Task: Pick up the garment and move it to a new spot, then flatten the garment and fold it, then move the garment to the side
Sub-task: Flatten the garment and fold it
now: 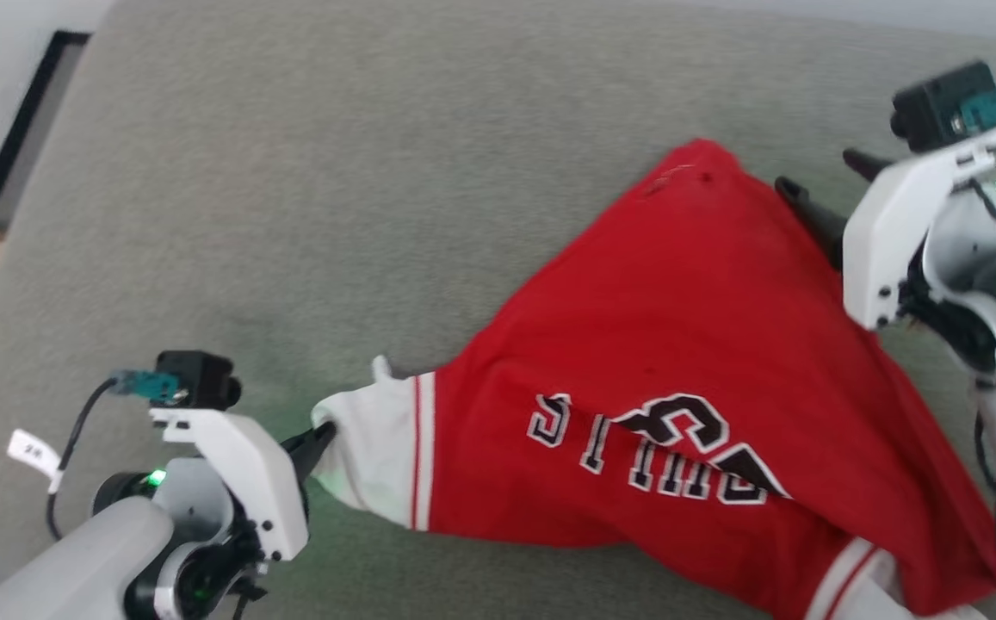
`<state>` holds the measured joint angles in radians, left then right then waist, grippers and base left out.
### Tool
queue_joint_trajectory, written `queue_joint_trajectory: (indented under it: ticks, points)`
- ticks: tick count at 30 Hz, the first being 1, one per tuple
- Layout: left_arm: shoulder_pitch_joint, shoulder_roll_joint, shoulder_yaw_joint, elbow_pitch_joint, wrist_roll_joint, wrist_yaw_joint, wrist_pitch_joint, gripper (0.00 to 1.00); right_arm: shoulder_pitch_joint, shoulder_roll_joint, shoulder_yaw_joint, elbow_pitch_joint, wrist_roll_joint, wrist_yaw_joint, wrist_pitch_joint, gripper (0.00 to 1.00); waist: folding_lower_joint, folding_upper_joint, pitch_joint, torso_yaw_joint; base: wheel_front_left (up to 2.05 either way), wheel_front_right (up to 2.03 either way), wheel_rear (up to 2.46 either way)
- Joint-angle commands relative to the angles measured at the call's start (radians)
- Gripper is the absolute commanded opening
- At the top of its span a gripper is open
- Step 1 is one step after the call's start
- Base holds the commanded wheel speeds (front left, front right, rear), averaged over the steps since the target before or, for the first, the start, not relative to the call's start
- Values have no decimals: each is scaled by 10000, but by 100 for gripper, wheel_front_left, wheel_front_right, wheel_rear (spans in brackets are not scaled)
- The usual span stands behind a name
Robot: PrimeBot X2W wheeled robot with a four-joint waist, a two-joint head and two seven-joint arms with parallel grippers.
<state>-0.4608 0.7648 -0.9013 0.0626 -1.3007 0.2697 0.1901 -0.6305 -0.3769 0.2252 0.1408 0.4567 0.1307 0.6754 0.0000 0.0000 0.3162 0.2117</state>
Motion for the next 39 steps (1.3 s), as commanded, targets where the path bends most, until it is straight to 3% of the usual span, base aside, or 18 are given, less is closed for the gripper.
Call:
queue_joint_trajectory:
  ticks: [1,11,19,20,21,28,39]
  points:
    - [-300,-206,-82,174,114,-166,95,0,-621,-201,328,745,134,0,-127,100,0,0,244,646,0,0,0]
    - [-1066,-1174,-421,1154,428,-865,259,0,-3094,-812,2711,4450,856,-1,984,100,0,0,667,1809,0,0,0]
    - [-1321,-1572,-507,1869,381,-1274,235,0,-3128,-763,4454,6788,1916,3,3791,100,0,0,730,2028,0,0,0]
    - [-1348,-1601,-504,1944,372,-1297,240,0,-3137,-740,4519,6999,2038,3,4060,74,0,0,710,2016,0,0,0]
    - [-1351,-1609,-498,2018,357,-1326,242,0,-3194,-718,4558,7167,2124,3,4252,0,0,0,683,1988,0,0,0]
    - [-1657,-1237,-366,2266,415,-1421,435,0,-4109,-601,4400,7030,2366,-3,3308,0,0,0,349,1515,0,0,0]
    - [-3424,400,164,1889,819,-1117,1600,0,-4573,-1030,3844,5717,2714,-1,2008,0,0,0,-530,123,0,0,0]
